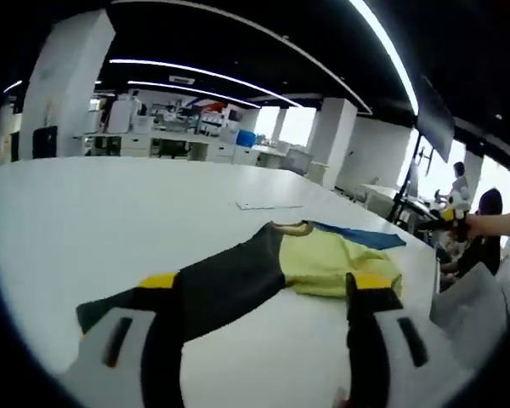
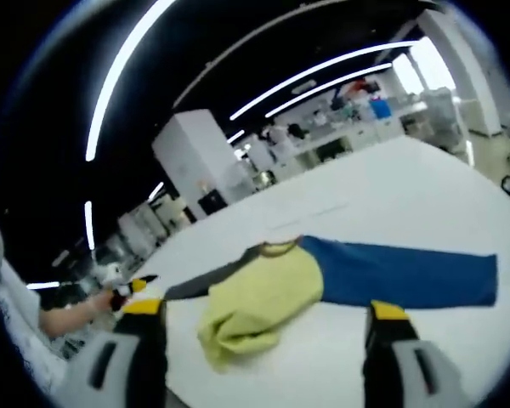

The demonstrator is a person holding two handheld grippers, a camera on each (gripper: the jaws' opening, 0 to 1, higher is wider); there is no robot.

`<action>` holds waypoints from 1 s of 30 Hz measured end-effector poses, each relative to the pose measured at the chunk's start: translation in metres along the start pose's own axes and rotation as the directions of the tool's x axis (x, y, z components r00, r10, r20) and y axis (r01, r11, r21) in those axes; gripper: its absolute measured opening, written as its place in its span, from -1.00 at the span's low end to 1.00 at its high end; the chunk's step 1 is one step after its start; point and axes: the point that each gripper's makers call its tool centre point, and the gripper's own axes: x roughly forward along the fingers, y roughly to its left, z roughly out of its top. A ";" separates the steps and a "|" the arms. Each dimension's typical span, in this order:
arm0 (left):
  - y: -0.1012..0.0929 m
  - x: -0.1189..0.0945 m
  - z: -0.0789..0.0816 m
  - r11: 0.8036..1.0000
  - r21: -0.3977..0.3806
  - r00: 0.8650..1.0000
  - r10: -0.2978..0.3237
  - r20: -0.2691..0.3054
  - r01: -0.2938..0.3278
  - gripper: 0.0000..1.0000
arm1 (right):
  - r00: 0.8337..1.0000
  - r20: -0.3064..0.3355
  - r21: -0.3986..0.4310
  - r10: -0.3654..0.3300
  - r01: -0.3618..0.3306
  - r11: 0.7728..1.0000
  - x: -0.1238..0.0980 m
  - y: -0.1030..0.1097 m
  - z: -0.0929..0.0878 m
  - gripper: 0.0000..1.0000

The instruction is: Fold the garment on the visible template until the final outline fits inside the template.

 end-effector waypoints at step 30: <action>-0.155 0.019 -0.005 0.949 0.113 0.954 -0.288 -0.080 0.296 0.36 | 0.993 -0.106 -0.238 0.049 -0.073 0.969 0.010 0.055 -0.027 0.94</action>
